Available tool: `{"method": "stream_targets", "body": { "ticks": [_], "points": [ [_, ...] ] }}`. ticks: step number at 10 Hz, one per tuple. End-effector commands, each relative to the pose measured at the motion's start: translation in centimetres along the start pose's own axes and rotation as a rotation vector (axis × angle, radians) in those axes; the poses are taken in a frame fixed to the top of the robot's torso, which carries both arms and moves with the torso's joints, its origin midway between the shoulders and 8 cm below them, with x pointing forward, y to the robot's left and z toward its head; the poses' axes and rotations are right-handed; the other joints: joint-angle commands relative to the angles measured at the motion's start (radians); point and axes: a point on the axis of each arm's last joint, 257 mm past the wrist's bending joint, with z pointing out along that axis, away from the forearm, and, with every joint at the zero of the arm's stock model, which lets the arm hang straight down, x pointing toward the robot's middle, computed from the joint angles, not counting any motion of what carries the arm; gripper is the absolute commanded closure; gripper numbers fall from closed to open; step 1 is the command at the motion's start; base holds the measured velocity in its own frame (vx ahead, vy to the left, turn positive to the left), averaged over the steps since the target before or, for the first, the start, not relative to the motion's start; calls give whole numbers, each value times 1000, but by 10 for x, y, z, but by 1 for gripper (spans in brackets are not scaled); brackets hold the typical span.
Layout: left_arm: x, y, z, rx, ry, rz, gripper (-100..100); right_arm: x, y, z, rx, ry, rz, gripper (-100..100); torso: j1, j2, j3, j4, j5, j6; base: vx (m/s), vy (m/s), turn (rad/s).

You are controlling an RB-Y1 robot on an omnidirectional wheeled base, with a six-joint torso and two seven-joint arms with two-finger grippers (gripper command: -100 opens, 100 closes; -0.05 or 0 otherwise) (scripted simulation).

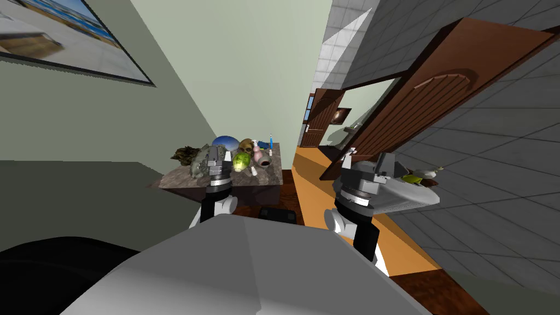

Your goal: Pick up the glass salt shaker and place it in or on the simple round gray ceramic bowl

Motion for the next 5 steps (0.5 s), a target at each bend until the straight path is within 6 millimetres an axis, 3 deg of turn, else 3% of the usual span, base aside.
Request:
{"method": "stream_targets", "body": {
  "ticks": [1, 5],
  "points": [
    [11, 2, 0, 12, 55, 19, -100, 0, 0, 0, 0, 0, 0, 0, 0, 0, 0, 0, 0, 0, -21, -5, 168],
    [31, 15, -2, 18, 154, 70, -100, 0, 0, 0, 0, 0, 0, 0, 0, 3, 2, 1, 0, 0, -43, -7, 126]
  ]
}}
